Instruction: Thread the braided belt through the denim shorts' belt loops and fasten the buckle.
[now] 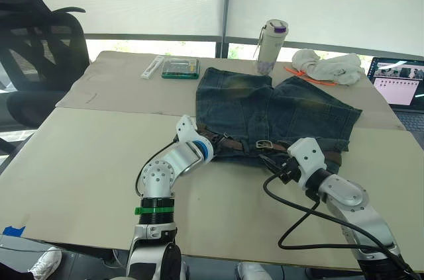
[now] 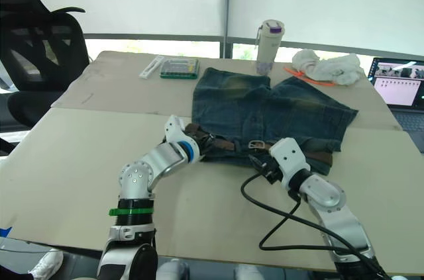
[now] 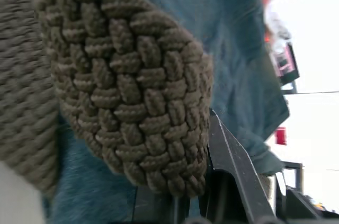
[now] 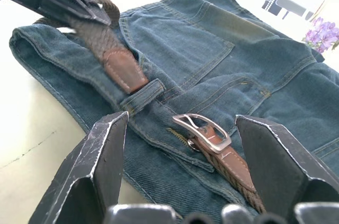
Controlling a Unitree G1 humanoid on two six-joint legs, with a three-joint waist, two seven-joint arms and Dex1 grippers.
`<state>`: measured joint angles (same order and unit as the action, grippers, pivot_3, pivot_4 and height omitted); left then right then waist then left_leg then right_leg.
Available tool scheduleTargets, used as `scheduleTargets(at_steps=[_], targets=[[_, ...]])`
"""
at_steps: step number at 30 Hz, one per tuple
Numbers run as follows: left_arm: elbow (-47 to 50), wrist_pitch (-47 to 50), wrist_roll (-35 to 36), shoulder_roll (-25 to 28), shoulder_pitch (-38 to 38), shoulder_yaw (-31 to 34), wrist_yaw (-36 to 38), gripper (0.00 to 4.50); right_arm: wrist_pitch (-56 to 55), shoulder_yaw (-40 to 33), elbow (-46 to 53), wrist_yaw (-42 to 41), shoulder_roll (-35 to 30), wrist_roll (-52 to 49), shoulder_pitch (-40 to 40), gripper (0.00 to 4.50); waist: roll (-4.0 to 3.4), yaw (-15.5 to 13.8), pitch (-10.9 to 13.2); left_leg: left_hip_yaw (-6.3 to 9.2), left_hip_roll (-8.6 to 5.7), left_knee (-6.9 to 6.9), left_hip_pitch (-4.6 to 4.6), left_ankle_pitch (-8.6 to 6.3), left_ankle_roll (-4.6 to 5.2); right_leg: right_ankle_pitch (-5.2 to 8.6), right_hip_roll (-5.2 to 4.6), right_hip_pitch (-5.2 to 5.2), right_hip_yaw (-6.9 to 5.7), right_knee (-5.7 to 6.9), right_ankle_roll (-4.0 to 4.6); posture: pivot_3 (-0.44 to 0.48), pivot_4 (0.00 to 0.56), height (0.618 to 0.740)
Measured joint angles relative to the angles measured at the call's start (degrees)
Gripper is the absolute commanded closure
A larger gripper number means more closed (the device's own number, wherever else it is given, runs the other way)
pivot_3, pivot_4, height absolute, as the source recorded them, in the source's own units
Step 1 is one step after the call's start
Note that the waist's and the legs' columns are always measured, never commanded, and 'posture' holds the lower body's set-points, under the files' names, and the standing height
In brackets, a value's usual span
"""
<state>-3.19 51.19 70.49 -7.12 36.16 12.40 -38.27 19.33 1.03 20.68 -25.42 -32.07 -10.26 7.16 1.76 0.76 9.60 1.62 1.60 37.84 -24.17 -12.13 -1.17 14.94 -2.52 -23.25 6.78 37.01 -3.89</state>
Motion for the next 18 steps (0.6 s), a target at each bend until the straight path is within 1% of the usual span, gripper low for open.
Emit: scheduleTargets(at_steps=[4, 9, 15, 18], targets=[[0.5, 0.5, -0.3, 0.0, 0.0, 0.4, -2.7, 4.50, 0.0, -0.3, 0.8, 0.0, 0.3, 0.0, -1.6, 0.95, 0.00, 0.0, 0.0, 0.00, 0.00, 0.00, -0.01, 0.00, 0.00, 0.00, -0.01, 0.00, 0.00, 0.00, 0.00, 0.000, 0.150, 0.737], [0.6, 0.1, -0.8, -0.1, 0.0, 0.1, -3.5, 4.50, 2.3, -0.3, 2.0, -0.7, 0.6, -0.2, -1.8, 0.95, 0.00, 0.0, 0.0, 0.00, 0.00, 0.00, 0.00, 0.00, 0.00, 0.00, 0.00, 0.00, 0.00, 0.01, 0.00, 0.000, 0.150, 0.737], [-1.1, -1.0, -2.1, -0.2, 0.0, -1.1, -1.8, 4.50, 7.2, -0.4, 4.5, -2.1, 0.6, -2.1, -3.4, 0.95, 0.00, -0.1, 0.0, 0.00, -0.01, 0.00, -0.01, 0.00, 0.00, 0.00, -0.01, 0.01, 0.00, -0.01, 0.00, 0.000, 0.150, 0.737], [-4.8, -2.4, -3.4, -0.2, 0.1, -2.0, 1.5, 4.50, 12.0, -0.9, 6.3, -2.3, 0.9, -4.6, -3.7, 0.95, 0.00, -0.1, 0.0, 0.00, -0.03, 0.00, 0.01, 0.00, 0.00, 0.00, 0.00, 0.04, -0.01, -0.01, 0.00, 0.000, 0.150, 0.737]])
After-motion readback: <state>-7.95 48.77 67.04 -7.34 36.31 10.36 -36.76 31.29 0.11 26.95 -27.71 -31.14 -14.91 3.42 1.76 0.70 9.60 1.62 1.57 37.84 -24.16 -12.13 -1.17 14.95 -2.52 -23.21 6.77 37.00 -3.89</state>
